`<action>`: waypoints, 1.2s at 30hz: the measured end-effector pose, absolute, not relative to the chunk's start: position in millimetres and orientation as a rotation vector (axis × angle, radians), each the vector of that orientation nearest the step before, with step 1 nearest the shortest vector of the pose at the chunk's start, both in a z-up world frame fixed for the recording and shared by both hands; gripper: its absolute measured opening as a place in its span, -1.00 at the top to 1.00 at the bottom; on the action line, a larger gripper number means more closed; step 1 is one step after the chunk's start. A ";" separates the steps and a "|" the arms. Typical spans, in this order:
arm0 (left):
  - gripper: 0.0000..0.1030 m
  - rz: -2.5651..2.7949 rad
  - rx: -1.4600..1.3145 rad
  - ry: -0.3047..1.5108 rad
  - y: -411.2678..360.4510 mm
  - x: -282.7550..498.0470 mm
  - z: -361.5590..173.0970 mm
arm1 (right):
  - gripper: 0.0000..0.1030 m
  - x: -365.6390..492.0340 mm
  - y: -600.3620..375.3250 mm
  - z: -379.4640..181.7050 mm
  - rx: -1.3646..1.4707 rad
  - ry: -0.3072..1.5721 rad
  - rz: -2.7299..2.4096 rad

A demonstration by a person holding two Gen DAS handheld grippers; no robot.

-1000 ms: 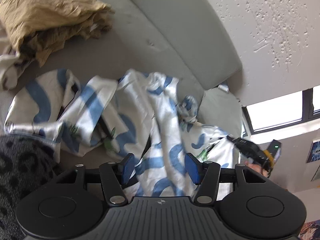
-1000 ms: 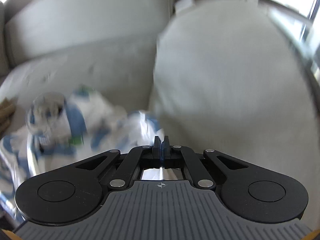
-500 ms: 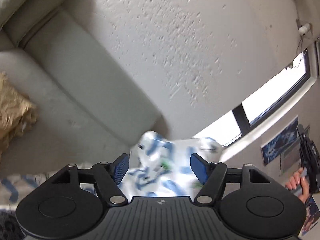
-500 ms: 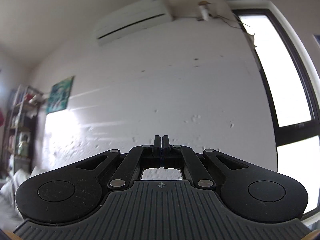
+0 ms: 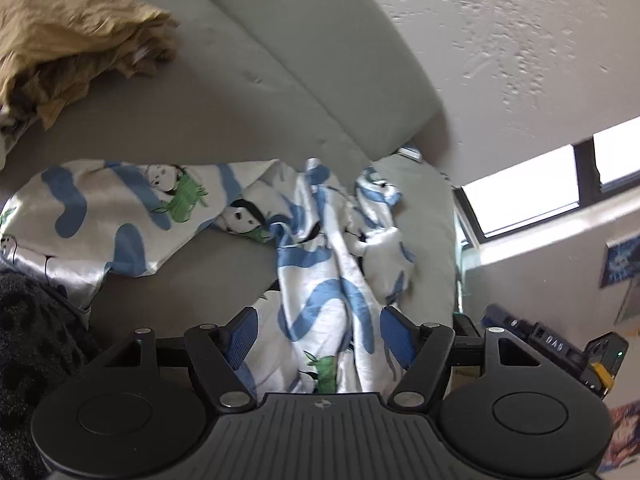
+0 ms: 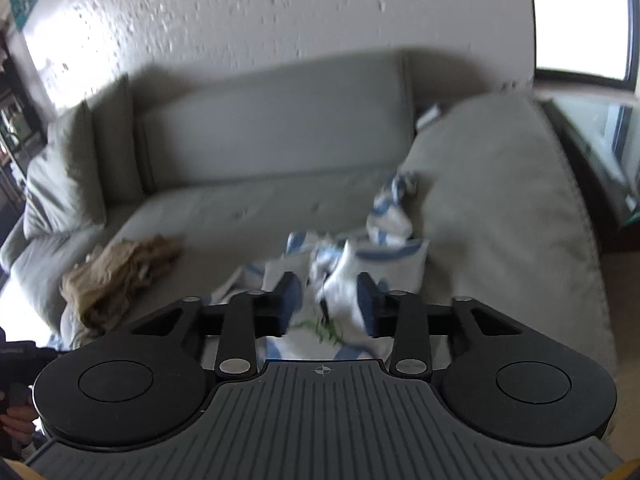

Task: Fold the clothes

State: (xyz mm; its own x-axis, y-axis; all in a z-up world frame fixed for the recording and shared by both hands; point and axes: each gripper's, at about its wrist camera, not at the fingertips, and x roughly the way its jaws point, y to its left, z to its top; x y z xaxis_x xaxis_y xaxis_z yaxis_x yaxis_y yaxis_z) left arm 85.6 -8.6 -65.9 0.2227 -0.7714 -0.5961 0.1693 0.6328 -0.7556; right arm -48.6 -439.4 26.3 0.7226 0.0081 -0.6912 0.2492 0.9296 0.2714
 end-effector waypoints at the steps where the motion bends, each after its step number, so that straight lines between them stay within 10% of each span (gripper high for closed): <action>1: -0.27 -0.688 -0.632 1.191 -5.9 88.1 -71.5 | 0.00 -36.7 -438.4 12.1 0.393 0.816 -0.127; 22: -0.27 -0.564 -0.285 0.774 33.4 166.6 10.1 | -0.21 6.2 -354.3 3.4 0.464 0.703 -0.011; 36: -0.28 -0.735 0.179 0.708 -121.4 237.8 -92.3 | -0.54 69.4 -367.4 -84.6 0.586 0.614 -0.285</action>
